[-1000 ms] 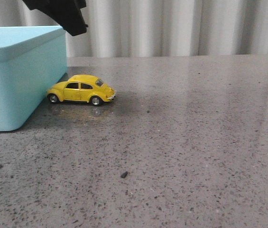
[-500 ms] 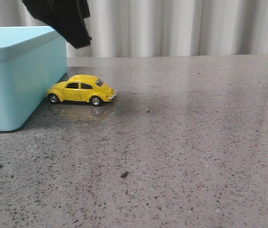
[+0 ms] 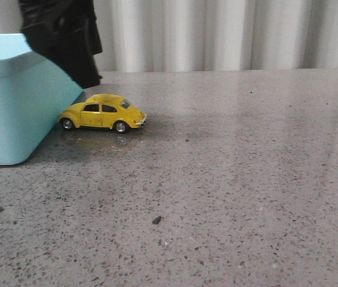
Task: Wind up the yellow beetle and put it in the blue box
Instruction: 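Lower the left gripper down around the yellow car, then close the left gripper on the car body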
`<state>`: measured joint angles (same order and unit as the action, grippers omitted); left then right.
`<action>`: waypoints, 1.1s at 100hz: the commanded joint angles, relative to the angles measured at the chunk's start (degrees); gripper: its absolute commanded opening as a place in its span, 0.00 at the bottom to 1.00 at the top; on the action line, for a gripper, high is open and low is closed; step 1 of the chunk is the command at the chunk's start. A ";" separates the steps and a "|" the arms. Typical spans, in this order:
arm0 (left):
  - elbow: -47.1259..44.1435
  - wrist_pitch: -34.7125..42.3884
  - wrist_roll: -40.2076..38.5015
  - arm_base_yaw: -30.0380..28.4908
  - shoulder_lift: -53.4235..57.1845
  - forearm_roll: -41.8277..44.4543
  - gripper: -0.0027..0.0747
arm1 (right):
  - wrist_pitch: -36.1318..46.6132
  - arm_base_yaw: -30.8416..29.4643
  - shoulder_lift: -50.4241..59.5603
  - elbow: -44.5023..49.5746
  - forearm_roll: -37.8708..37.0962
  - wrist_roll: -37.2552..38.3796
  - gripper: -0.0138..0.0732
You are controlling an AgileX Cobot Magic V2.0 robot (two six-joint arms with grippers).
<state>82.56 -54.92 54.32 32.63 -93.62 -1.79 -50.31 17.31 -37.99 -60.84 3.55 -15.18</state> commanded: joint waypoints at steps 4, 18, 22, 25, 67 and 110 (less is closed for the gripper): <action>1.87 0.53 7.94 -1.63 2.15 -4.43 0.62 | 4.64 0.11 -0.11 -1.38 0.18 -0.47 0.11; 2.61 -0.49 11.34 -3.03 0.77 -6.45 0.62 | 4.64 0.11 -0.11 -1.38 0.18 -0.47 0.11; 3.28 -0.63 11.75 -3.27 0.09 -6.88 0.62 | 4.64 0.11 -0.11 -1.38 0.18 -0.47 0.11; 3.67 -0.63 11.89 -3.27 -0.36 -7.01 0.62 | 4.64 0.11 -0.11 -1.38 0.18 -0.47 0.11; 9.86 -3.19 12.64 -3.27 -7.58 -9.64 0.62 | 4.67 0.11 -0.11 -1.38 0.18 -0.47 0.11; 9.86 -3.43 12.73 -3.27 -10.22 -9.52 0.62 | 4.92 0.11 -0.11 -1.38 0.18 -0.47 0.11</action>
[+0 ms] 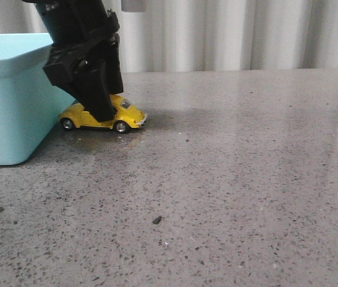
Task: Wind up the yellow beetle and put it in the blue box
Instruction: 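Close the left gripper on the car body, then lift the car with the left gripper over the blue box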
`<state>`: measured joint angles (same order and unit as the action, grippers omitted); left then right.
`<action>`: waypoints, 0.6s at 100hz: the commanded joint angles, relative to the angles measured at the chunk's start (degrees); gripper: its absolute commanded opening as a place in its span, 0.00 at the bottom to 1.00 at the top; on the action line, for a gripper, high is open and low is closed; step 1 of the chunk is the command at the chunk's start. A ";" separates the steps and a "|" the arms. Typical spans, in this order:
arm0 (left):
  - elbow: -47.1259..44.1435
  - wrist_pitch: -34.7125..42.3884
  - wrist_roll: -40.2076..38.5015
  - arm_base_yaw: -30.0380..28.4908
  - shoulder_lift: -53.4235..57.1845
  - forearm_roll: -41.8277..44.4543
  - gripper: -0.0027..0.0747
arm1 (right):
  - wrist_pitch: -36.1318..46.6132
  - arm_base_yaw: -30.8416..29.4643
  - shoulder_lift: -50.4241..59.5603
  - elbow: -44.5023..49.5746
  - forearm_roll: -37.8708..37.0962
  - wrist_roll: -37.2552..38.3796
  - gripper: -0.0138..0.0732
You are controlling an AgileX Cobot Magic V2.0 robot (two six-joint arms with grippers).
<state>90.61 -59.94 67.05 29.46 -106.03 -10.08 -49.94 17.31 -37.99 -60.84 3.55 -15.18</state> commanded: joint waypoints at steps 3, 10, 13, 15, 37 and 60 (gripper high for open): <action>1.80 1.68 0.00 -0.10 2.05 -1.24 0.62 | 4.55 0.11 -0.11 -1.38 0.18 -0.47 0.11; 1.80 1.68 0.00 -0.10 1.90 -1.24 0.62 | 4.55 0.11 -0.11 -1.38 0.18 -0.47 0.11; 1.80 1.68 0.00 -0.10 1.77 -1.24 0.61 | 4.55 0.11 -0.11 -1.38 0.18 -0.47 0.11; 1.80 1.71 0.00 -0.10 1.77 -1.24 0.61 | 4.55 0.11 -0.11 -1.38 0.18 -0.47 0.11; 1.80 -0.23 0.00 -0.10 1.77 -1.59 0.47 | 4.64 0.11 -0.11 -1.38 0.18 -0.47 0.11; 1.80 -2.06 0.00 -0.10 1.69 -2.80 0.29 | 4.77 0.11 -0.11 -1.38 0.18 -0.47 0.11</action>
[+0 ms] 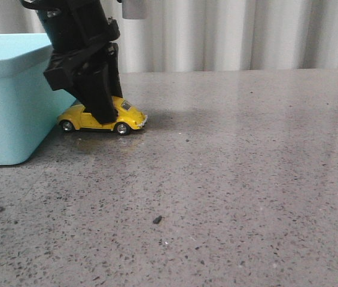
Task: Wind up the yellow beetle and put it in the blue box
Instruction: 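Lift the car with the left gripper over the blue box, then lower the car into the blue box and open the left gripper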
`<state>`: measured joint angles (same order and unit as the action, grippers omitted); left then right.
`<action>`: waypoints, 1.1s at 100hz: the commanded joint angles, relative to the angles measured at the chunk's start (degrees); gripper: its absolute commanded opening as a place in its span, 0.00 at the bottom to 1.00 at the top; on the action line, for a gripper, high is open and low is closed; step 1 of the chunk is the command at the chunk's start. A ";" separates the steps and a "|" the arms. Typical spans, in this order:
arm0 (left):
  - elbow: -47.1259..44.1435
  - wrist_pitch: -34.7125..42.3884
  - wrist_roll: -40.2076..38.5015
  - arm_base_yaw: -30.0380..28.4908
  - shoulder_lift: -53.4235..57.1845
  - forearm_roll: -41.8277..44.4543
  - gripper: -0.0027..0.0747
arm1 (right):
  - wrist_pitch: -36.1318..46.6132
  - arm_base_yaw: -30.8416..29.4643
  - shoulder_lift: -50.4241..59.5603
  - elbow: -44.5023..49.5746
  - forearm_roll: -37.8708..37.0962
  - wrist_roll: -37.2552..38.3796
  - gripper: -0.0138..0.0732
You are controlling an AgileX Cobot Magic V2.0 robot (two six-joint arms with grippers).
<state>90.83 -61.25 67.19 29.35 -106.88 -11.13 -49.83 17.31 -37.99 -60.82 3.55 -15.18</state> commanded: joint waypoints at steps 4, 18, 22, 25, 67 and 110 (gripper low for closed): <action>1.58 -0.75 -0.14 0.01 2.53 -2.08 0.25 | 4.66 0.11 -0.11 -1.40 0.18 -0.47 0.11; 1.58 -0.60 -0.14 0.01 3.17 -2.90 0.14 | 4.66 0.11 -0.11 -1.40 0.18 -0.47 0.11; 1.58 -0.51 -0.14 0.01 3.61 -2.90 0.12 | 4.66 0.11 -0.11 -1.40 0.18 -0.47 0.11; 1.72 -0.37 -0.14 0.01 3.92 -2.90 0.12 | 4.66 0.11 -0.11 -1.40 0.18 -0.47 0.11; 18.99 0.77 -2.23 0.01 8.46 -7.97 0.11 | 5.01 0.11 -0.11 -1.40 0.18 -0.47 0.11; 24.44 -5.74 -20.25 -10.91 13.61 -0.62 0.11 | 4.40 0.11 -0.11 -1.40 0.18 -0.47 0.11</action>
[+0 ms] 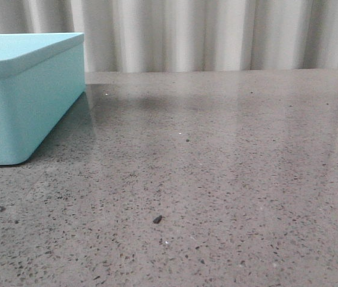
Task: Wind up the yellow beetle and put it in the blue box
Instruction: 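Lower the car into the blue box and open the left gripper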
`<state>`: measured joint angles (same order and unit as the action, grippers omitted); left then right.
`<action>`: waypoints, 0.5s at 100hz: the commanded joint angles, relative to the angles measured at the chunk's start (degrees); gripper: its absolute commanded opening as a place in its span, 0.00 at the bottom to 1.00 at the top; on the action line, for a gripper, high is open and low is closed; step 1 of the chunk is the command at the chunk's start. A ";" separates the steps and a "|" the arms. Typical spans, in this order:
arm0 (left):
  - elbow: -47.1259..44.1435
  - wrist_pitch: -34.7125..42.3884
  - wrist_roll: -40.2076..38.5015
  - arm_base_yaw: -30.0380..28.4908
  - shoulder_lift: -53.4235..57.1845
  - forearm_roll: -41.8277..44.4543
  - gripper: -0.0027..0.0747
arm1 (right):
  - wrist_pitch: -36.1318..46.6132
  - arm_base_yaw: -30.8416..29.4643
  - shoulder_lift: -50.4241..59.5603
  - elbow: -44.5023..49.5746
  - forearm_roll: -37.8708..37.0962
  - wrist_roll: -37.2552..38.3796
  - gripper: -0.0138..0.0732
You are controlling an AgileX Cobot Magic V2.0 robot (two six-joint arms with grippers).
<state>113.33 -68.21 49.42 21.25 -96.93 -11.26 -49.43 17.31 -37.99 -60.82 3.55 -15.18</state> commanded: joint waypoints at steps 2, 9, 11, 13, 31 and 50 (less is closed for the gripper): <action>1.95 0.95 -3.05 -3.66 3.83 -0.50 0.11 | 3.88 0.11 -0.11 -1.40 0.18 -0.47 0.11; 1.95 -0.12 -5.32 -6.49 4.31 -0.50 0.11 | 3.88 0.11 -0.11 -1.40 0.18 -0.47 0.11; 1.95 -0.18 -6.27 -7.24 4.33 -0.50 0.11 | 3.80 0.11 -0.11 -1.40 0.18 -0.47 0.11; 1.82 -0.18 -7.46 -7.96 4.44 -0.50 0.11 | 3.80 0.11 -0.11 -1.40 0.18 -0.47 0.11; 0.14 -0.24 -14.26 -12.57 5.01 -0.60 0.11 | 3.10 0.11 -0.11 -1.40 0.18 -0.47 0.11; -7.83 -0.13 -16.01 -14.58 5.01 -0.47 0.11 | 1.70 0.11 -0.11 -1.40 0.18 -0.47 0.11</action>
<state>107.83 -71.29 34.82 7.21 -94.53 -10.47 -50.98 17.31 -37.99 -60.72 3.55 -15.18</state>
